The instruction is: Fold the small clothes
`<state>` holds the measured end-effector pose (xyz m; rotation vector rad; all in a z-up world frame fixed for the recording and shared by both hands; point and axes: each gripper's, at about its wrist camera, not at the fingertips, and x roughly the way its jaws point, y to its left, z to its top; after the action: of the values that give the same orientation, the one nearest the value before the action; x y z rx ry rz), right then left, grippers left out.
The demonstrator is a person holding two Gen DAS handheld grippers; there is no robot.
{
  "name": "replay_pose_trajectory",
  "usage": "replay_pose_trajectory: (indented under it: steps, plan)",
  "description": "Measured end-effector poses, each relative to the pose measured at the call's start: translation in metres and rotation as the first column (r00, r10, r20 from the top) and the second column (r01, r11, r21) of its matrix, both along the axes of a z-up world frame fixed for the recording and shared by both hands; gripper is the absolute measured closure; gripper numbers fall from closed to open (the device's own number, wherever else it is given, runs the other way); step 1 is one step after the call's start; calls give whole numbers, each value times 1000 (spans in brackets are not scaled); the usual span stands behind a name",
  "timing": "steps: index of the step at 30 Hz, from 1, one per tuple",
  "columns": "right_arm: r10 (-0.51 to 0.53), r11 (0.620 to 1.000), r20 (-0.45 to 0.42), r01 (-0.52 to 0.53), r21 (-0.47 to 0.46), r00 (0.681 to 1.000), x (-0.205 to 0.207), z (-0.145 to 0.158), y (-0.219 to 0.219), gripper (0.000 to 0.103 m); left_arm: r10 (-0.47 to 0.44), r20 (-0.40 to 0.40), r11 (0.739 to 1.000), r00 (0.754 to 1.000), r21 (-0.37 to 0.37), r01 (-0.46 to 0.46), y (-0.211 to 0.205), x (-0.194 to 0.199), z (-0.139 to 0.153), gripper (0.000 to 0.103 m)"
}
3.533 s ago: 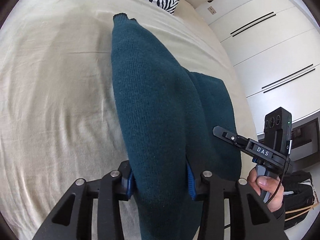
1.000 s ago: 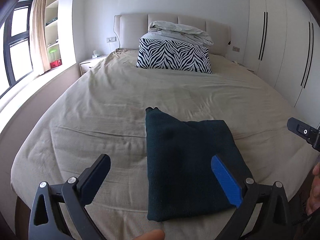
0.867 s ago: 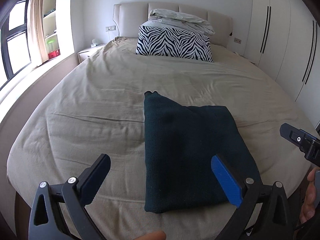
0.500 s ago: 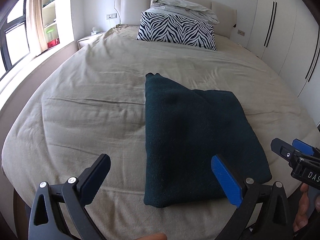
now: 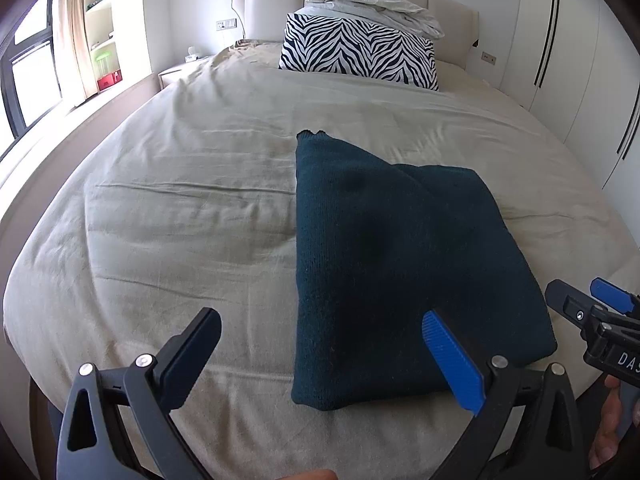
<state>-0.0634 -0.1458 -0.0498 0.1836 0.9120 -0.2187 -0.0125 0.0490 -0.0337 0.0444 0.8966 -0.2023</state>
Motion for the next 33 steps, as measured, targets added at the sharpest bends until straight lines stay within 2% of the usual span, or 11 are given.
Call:
replay_pose_trajectory:
  steps: [33]
  plan:
    - [7,1000,-17,-7,0,1000,2,-9,5,0,4,-18,1000,1000,0,-4,1,0,-5,0]
